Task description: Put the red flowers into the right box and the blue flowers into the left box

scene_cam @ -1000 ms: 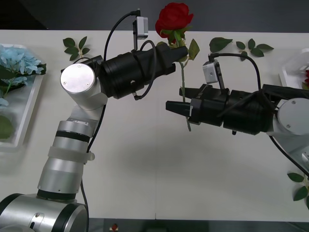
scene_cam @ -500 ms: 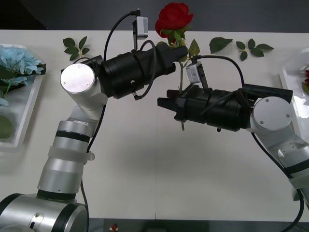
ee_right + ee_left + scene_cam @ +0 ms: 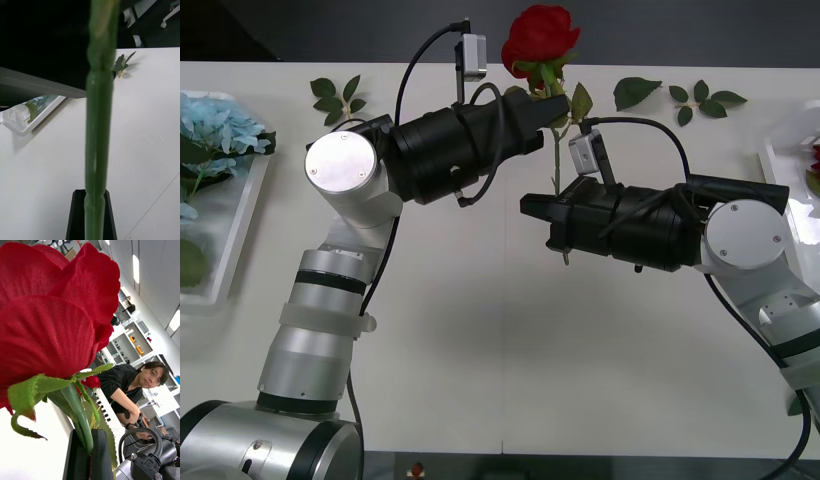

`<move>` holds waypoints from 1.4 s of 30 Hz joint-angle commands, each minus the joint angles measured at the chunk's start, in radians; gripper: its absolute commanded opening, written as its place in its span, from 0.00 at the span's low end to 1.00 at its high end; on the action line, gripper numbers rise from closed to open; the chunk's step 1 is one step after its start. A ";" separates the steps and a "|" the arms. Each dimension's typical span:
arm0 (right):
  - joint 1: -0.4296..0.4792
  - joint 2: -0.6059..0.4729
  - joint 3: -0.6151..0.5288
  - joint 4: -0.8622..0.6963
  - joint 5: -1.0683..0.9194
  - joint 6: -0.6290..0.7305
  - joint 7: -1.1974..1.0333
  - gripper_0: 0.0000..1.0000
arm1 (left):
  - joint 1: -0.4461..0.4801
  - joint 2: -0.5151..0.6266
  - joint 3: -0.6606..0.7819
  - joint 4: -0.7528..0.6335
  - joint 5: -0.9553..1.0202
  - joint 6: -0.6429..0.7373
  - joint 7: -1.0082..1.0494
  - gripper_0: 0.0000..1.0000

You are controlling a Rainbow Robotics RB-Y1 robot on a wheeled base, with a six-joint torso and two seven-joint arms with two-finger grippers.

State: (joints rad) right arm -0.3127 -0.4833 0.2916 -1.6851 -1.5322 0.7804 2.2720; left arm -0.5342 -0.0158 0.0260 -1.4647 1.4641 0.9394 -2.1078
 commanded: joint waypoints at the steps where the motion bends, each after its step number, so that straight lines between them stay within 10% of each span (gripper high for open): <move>1: -0.013 0.008 -0.005 -0.015 -0.002 -0.001 0.026 0.00 | -0.038 0.011 0.000 -0.026 0.013 -0.005 -0.040 0.67; 4: -0.013 0.005 -0.005 -0.015 -0.002 -0.001 0.027 0.00 | -0.033 0.097 -0.023 -0.026 0.035 0.001 -0.037 1.00; 15: -0.026 -0.156 -0.005 -0.016 -0.034 0.016 0.015 0.00 | 0.049 0.542 -0.204 -0.026 0.361 0.038 -0.052 1.00; 31: 0.018 -0.871 0.003 0.182 -0.272 0.103 -0.206 0.00 | 0.066 1.062 -0.434 -0.048 0.794 0.102 -0.409 1.00; 42: 0.037 -0.923 0.003 0.536 -0.160 0.066 -0.184 0.00 | 0.068 1.255 -0.526 -0.289 0.970 -0.148 -0.569 1.00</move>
State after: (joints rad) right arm -0.2690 -1.3979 0.3103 -1.1948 -1.7185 0.8734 2.0728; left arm -0.4567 1.1864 -0.5120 -1.6919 2.4047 0.8343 -2.6609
